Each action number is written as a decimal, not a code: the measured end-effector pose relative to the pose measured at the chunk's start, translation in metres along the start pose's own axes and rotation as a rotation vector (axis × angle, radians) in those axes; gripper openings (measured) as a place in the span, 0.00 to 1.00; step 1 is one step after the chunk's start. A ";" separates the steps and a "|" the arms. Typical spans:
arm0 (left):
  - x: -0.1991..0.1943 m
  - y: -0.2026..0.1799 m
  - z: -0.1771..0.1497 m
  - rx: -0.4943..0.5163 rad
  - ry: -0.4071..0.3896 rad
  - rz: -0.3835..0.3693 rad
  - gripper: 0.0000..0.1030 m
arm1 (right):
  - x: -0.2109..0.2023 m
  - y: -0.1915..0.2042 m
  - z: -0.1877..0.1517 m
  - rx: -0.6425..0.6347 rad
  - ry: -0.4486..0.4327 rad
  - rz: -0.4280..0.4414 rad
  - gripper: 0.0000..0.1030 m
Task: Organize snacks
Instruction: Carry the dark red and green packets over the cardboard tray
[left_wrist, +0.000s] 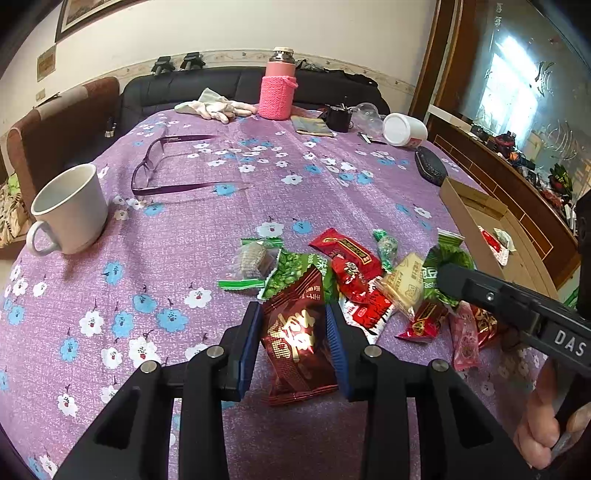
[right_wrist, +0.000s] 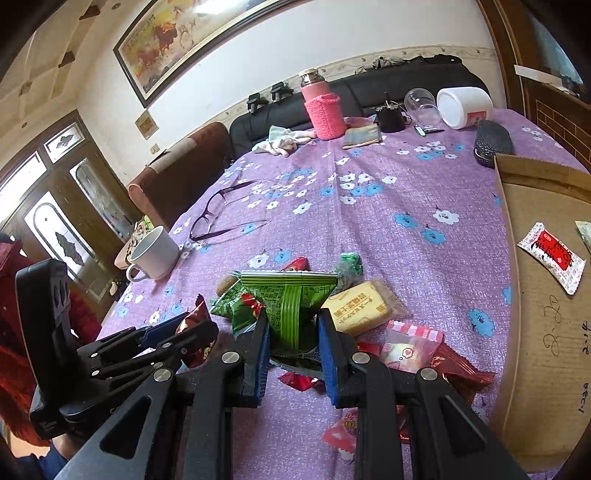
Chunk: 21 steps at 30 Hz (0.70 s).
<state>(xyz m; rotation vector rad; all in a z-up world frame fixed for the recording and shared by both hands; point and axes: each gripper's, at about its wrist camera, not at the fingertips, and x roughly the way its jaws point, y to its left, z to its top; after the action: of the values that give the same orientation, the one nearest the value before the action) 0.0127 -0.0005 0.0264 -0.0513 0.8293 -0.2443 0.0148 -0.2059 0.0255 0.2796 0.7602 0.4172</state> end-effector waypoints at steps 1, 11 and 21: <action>0.000 0.000 0.000 0.001 0.000 -0.002 0.33 | 0.000 0.000 0.000 0.002 0.000 0.000 0.25; -0.005 -0.004 -0.001 0.007 -0.003 -0.049 0.33 | -0.010 -0.009 0.006 0.035 -0.040 -0.013 0.25; -0.015 -0.022 -0.003 0.030 0.004 -0.068 0.33 | -0.026 -0.039 0.017 0.137 -0.095 -0.044 0.25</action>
<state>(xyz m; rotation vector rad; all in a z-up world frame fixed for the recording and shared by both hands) -0.0030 -0.0179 0.0383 -0.0511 0.8289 -0.3206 0.0201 -0.2537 0.0374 0.4081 0.7020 0.3088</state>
